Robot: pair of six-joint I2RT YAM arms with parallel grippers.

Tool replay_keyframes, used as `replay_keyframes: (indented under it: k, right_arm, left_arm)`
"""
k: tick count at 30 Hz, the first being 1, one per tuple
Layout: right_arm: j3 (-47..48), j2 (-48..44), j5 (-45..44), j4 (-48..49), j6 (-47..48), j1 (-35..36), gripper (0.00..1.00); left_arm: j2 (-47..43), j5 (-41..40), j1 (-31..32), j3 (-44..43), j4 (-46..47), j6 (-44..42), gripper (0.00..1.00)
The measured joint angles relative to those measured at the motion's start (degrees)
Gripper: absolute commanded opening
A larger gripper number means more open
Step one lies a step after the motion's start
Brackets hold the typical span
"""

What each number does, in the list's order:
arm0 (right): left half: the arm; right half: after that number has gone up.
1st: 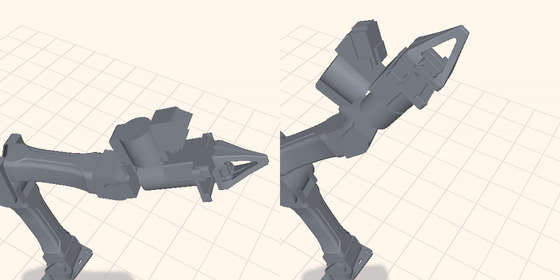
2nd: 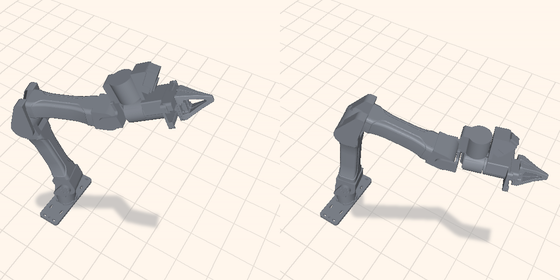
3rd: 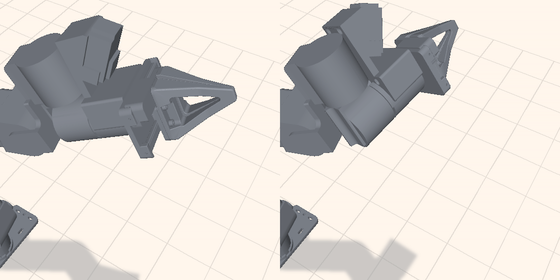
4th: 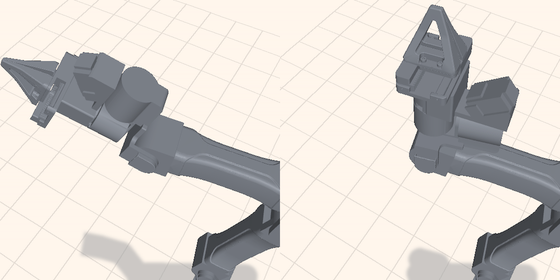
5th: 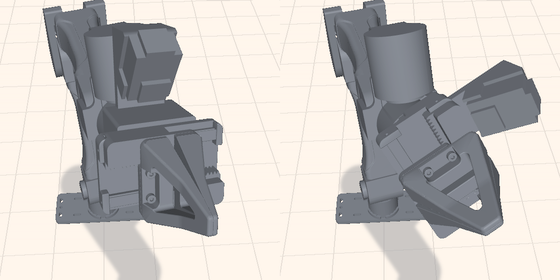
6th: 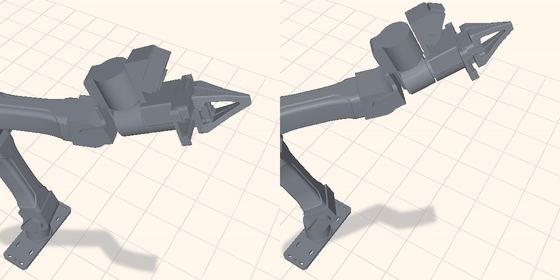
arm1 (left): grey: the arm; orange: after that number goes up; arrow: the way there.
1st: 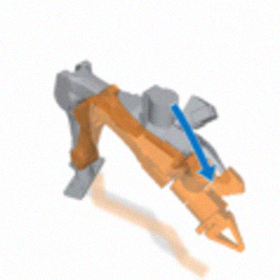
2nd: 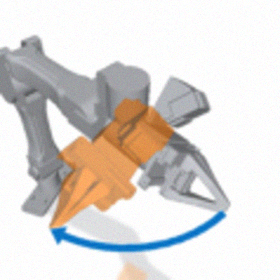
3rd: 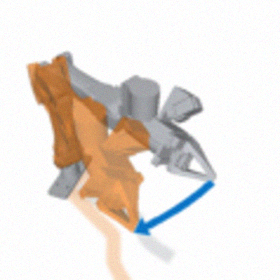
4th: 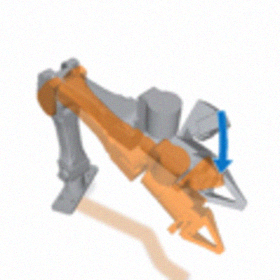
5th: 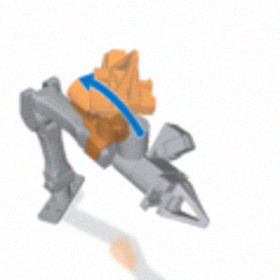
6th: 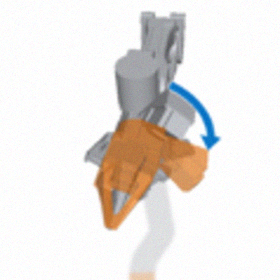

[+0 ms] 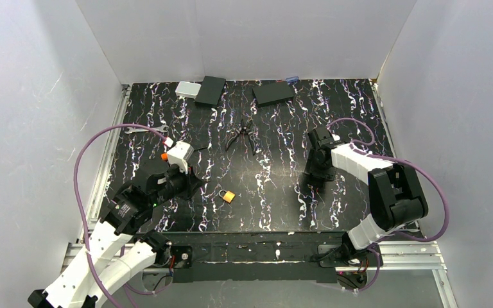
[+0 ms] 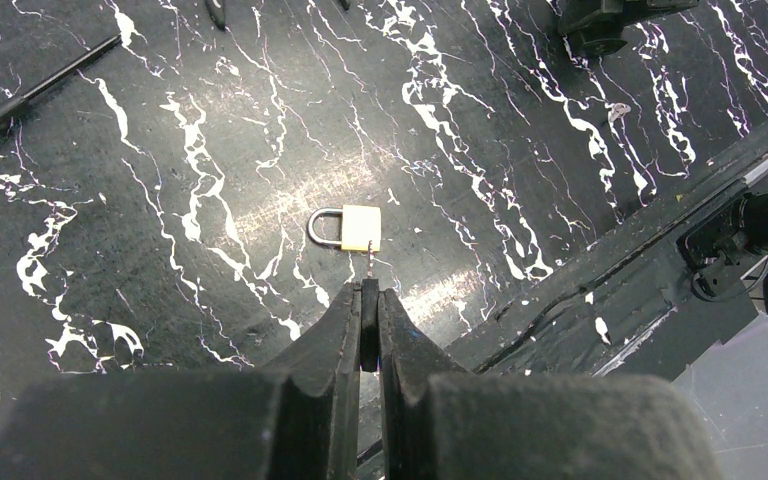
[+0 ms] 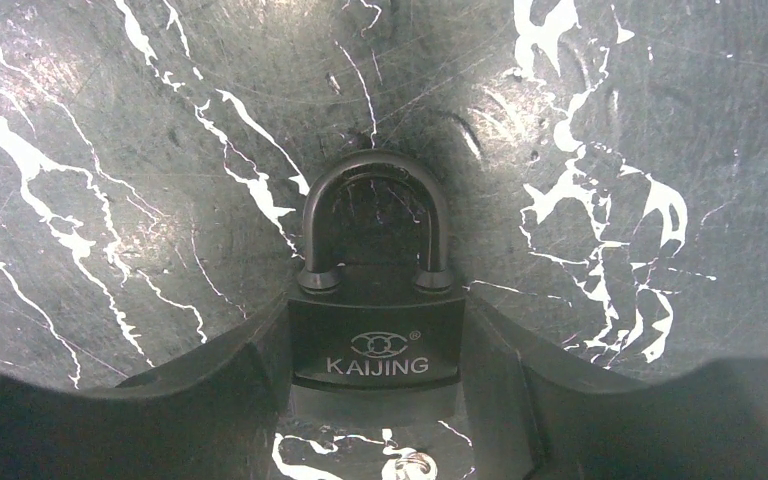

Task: Unlock with the key

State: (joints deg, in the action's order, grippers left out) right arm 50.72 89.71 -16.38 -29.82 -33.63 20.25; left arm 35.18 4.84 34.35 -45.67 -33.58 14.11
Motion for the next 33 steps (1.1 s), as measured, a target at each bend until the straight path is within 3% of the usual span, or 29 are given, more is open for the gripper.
replay_keyframes:
  k: [1, 12, 24, 33]
  right_arm:
    - [0.0, 0.0, 0.1, 0.0, 0.2, 0.0, 0.01]
    - [-2.4, -6.9, 7.3, 1.4, -1.6, -0.2, 0.01]
    - [1.3, -21.8, 3.6, -6.3, -20.0, -0.3, 0.01]
    - [1.7, -25.2, 6.7, -10.8, -33.8, -0.3, 0.01]
  left_arm:
    - [0.0, 0.0, 0.0, 0.0, 0.0, 0.0, 0.00]
    - [0.0, -1.1, 0.0, 0.0, -0.3, 1.1, 0.00]
    - [-4.0, 1.4, 0.0, 1.3, 2.7, 5.5, 0.00]
    - [-5.3, 3.6, 0.0, 4.5, 8.4, 16.9, 0.00]
